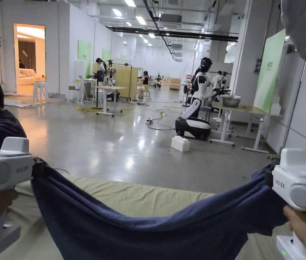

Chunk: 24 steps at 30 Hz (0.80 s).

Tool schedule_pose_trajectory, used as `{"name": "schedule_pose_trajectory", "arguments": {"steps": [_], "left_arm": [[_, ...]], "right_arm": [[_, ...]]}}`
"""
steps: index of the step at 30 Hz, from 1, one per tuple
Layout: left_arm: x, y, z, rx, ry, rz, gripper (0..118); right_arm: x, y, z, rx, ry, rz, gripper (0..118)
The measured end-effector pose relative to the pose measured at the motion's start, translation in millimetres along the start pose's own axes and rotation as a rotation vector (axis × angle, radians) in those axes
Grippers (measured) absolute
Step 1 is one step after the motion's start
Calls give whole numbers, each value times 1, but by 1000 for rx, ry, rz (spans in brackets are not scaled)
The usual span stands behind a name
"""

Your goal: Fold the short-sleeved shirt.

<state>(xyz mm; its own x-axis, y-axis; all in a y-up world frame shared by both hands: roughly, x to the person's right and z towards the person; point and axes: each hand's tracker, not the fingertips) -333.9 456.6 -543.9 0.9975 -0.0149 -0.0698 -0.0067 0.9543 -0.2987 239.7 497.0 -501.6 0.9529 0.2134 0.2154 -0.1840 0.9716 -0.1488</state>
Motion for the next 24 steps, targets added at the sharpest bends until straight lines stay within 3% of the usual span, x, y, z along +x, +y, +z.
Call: {"name": "schedule_pose_trajectory", "arguments": {"steps": [12, 24], "left_arm": [[2, 32, -46, 26, 27, -14, 7], [-2, -96, -22, -86, -14, 14, 7]], "right_arm": [[-4, 37, -52, 44, -34, -8, 3], [-4, -88, -1, -103, -2, 15, 3]]}}
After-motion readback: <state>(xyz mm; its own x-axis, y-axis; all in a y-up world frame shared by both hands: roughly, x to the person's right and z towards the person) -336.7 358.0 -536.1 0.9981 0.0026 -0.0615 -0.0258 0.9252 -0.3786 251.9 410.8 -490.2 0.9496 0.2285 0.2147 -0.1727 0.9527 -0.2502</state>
